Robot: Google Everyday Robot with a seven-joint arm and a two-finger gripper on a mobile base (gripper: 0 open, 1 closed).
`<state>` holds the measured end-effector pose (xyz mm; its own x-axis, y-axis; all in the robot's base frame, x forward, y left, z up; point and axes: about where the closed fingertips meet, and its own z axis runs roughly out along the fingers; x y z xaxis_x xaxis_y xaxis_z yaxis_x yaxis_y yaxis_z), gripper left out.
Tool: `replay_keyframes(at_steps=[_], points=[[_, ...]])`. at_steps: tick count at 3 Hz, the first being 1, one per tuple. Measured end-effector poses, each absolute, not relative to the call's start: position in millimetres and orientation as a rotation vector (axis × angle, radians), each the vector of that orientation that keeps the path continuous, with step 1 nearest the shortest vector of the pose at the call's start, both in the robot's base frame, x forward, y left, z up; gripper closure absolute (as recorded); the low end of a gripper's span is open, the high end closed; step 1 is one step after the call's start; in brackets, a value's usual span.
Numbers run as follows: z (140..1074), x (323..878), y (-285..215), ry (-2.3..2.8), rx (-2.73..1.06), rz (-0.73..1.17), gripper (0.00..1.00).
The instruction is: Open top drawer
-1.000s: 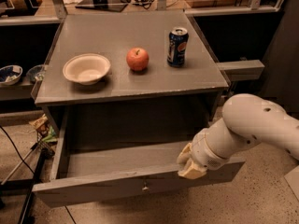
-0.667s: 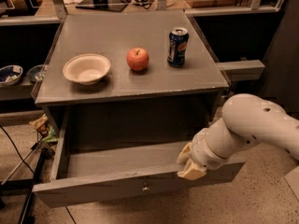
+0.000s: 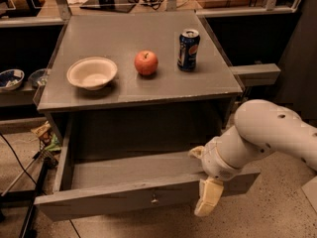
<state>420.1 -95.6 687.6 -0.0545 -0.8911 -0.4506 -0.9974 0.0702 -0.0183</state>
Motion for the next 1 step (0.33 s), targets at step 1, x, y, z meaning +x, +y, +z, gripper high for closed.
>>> replay_keyframes(at_steps=[1], points=[[687.6,420.1,-95.6,2.012,-1.883,0.429,0.0]])
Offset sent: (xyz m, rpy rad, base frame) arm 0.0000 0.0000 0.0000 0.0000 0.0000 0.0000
